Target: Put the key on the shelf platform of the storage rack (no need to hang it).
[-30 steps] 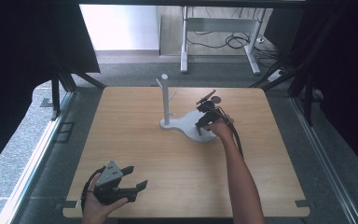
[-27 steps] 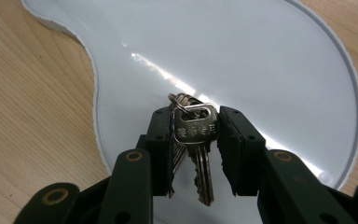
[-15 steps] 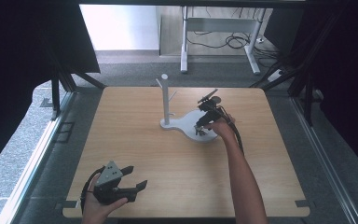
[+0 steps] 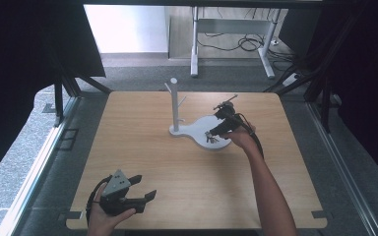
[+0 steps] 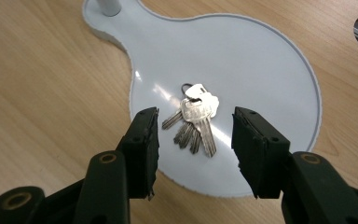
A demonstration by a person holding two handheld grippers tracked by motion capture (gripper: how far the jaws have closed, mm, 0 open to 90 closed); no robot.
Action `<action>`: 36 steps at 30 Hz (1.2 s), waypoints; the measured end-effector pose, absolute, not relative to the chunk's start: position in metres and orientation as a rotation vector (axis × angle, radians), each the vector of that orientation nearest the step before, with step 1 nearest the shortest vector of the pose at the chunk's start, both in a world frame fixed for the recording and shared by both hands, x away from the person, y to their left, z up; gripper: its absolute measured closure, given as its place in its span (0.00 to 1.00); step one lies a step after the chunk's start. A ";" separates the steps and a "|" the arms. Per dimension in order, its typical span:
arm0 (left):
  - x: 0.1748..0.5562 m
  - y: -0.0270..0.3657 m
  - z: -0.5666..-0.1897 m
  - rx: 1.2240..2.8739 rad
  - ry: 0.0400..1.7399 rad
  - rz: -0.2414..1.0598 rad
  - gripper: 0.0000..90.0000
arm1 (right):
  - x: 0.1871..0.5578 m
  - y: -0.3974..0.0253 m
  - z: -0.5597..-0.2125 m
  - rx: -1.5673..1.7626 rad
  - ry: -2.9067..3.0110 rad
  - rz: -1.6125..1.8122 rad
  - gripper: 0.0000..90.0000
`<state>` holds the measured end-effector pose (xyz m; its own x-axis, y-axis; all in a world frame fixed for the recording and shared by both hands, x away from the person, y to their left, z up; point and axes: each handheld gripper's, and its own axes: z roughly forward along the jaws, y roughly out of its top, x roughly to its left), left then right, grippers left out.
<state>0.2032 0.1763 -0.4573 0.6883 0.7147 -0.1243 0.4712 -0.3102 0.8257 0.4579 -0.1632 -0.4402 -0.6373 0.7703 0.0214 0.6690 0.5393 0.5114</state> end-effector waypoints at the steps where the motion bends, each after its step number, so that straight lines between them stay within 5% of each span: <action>1: 0.203 0.176 -0.457 1.967 0.916 0.331 0.31 | 0.455 -0.166 -0.439 1.207 2.573 0.726 0.57; 20: 0.205 0.177 -0.457 1.973 0.925 0.338 0.31 | 0.374 -0.238 -0.435 1.158 2.524 0.890 0.55; 36: 0.207 0.173 -0.458 1.986 0.921 0.336 0.31 | 0.299 -0.283 -0.474 1.167 2.452 0.970 0.54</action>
